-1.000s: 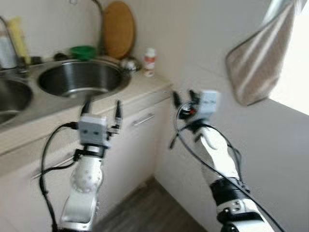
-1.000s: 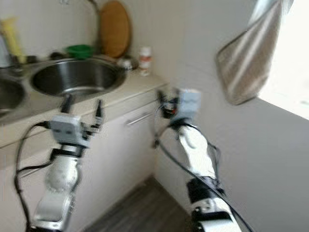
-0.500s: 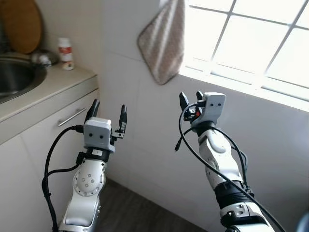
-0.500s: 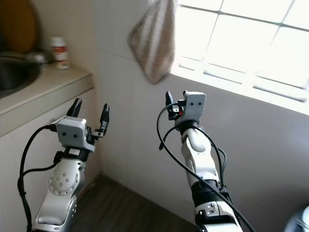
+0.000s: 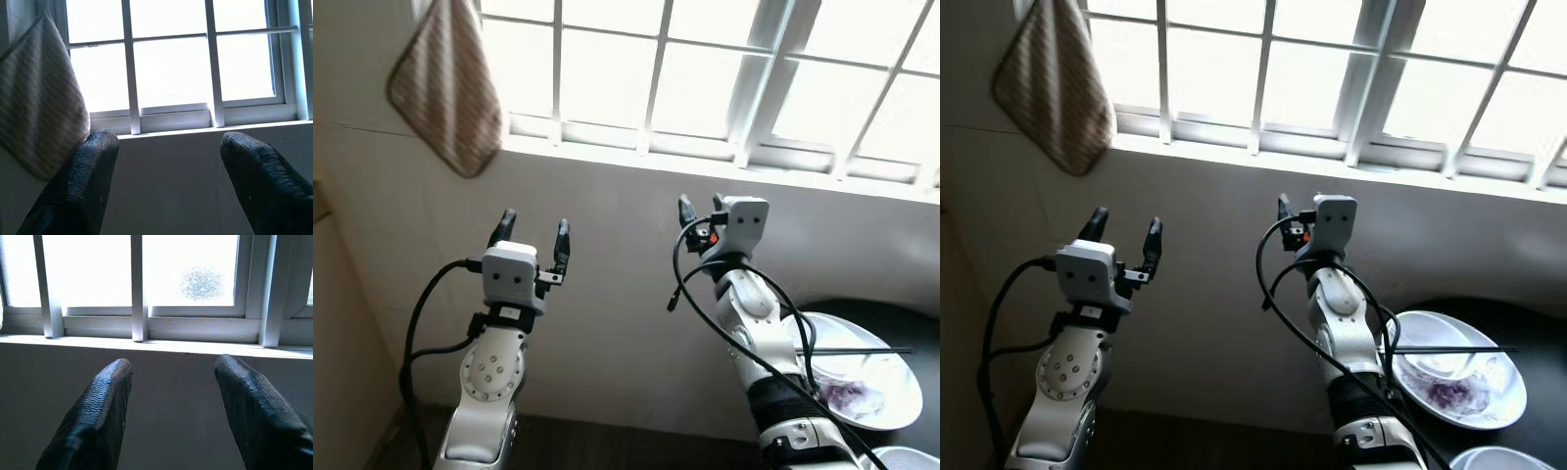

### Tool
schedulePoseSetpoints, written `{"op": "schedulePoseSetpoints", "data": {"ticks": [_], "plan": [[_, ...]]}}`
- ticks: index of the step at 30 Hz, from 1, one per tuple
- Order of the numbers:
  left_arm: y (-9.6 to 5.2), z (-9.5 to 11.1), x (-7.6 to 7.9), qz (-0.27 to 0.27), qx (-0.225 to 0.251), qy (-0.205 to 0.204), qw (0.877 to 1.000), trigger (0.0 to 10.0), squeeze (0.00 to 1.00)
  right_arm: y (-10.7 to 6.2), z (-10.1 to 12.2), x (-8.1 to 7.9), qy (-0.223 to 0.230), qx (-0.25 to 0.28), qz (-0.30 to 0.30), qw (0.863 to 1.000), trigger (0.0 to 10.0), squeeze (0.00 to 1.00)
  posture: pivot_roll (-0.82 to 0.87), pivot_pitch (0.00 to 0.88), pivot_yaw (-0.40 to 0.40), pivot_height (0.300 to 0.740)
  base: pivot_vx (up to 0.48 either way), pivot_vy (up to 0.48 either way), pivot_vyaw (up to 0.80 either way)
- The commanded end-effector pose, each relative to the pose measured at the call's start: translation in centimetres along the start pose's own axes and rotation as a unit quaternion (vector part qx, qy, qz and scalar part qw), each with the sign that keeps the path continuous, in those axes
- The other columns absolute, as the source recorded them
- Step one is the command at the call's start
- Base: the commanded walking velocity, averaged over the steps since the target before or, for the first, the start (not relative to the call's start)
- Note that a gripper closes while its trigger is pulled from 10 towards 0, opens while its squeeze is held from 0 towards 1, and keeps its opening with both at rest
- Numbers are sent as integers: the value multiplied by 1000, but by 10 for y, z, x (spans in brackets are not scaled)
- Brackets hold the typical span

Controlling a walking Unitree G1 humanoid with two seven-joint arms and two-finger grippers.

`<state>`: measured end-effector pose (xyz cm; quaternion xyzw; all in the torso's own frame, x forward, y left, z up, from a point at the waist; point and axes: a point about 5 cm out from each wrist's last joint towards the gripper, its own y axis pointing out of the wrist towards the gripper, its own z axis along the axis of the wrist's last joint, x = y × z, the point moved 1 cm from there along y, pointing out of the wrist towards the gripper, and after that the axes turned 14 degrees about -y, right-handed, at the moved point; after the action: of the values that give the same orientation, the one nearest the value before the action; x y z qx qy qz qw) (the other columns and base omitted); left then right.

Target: Kitchen organization

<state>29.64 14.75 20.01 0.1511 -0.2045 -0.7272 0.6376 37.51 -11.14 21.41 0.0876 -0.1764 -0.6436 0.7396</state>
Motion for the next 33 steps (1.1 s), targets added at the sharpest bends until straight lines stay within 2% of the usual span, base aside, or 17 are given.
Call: {"op": "schedulePoseSetpoints", "data": {"ticks": [1,3,12,17,22,25,33], "plan": [[1,1,-2,0,1,-1,1000,10000,0,2,6,-3,-1,10,3,1000,10000,0,53,0,-67,736,0,480,-800],[1,1,-2,0,1,-2,1000,10000,0,2,6,-3,-2,11,2,1000,10000,0,52,0,-66,736,0,480,-800],[-1,-1,0,-3,0,9,1000,10000,0,-4,2,0,-28,3,0,1000,10000,0,43,0,-64,736,0,0,-800],[-5,-11,2,-19,-27,30,999,10000,0,-13,-8,1,-70,-18,9,997,10000,0,19,0,-53,736,0,0,-800],[-8,-22,14,-56,-50,47,996,10000,0,-23,-14,6,-110,-30,3,993,10000,0,-14,0,-31,736,0,0,-800],[-7,-25,18,-63,-54,44,996,10000,0,-28,-19,10,-114,-47,-14,992,10000,0,-34,0,-12,736,0,0,-800],[1,-30,23,-86,-60,44,993,10000,0,-41,-18,17,-132,-48,-37,989,10000,0,-73,0,25,736,0,0,-700]]}}
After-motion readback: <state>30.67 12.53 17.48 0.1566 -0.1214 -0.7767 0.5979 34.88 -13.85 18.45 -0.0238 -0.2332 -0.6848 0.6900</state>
